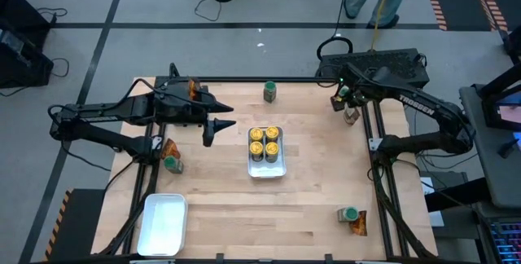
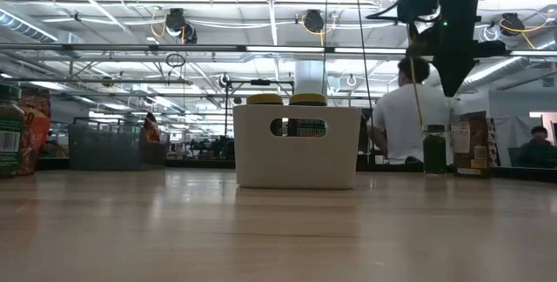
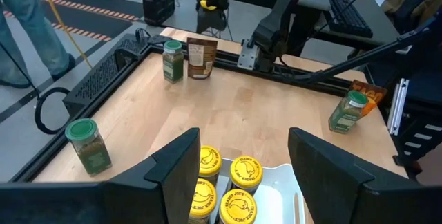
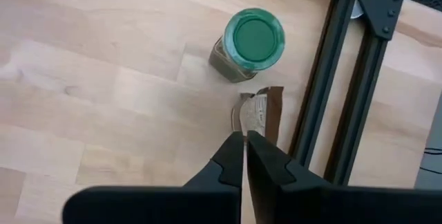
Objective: Sort spices by type
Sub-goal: Put the top right dark red spice pouch into the black transparent bin
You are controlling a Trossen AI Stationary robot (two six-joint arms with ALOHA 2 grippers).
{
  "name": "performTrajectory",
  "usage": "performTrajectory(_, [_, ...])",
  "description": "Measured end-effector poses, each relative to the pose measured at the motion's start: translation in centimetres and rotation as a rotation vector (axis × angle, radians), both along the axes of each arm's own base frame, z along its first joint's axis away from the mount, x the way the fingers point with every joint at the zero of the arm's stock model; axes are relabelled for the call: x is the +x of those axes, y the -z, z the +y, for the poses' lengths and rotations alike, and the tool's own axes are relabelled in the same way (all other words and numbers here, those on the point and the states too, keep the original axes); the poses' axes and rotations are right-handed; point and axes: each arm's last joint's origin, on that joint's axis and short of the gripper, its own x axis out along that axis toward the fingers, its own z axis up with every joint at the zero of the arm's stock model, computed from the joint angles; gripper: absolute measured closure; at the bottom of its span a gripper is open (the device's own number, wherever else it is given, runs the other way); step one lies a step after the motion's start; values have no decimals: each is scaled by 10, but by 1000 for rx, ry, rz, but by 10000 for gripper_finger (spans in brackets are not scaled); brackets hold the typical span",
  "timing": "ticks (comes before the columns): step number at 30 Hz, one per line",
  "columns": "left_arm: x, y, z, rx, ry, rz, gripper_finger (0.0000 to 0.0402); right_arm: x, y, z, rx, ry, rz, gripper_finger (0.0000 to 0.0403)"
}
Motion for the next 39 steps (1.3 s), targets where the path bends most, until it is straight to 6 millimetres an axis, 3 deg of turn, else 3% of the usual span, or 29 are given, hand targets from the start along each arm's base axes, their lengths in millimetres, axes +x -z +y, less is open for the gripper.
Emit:
performTrajectory(6, [0,0,0,12,4,2,178,0,1,0,12,-30,18,388])
performTrajectory(13, [0,0,0,11,4,2,178,-3,5,-3,27,-10,38,291])
performTrajectory(19, [0,0,0,10,4,2,178,-11,32,-3,78,15,101,205])
performTrajectory(24, [0,0,0,10,4,1,178,-9,61,-6,45,5,66,165])
performTrajectory(31, [0,0,0,4,2,0,178,-11,94,-4,26,14,37,160])
performTrajectory(39, [0,0,0,-8,-3,-1,178,-21,118,5,62,22,80,196])
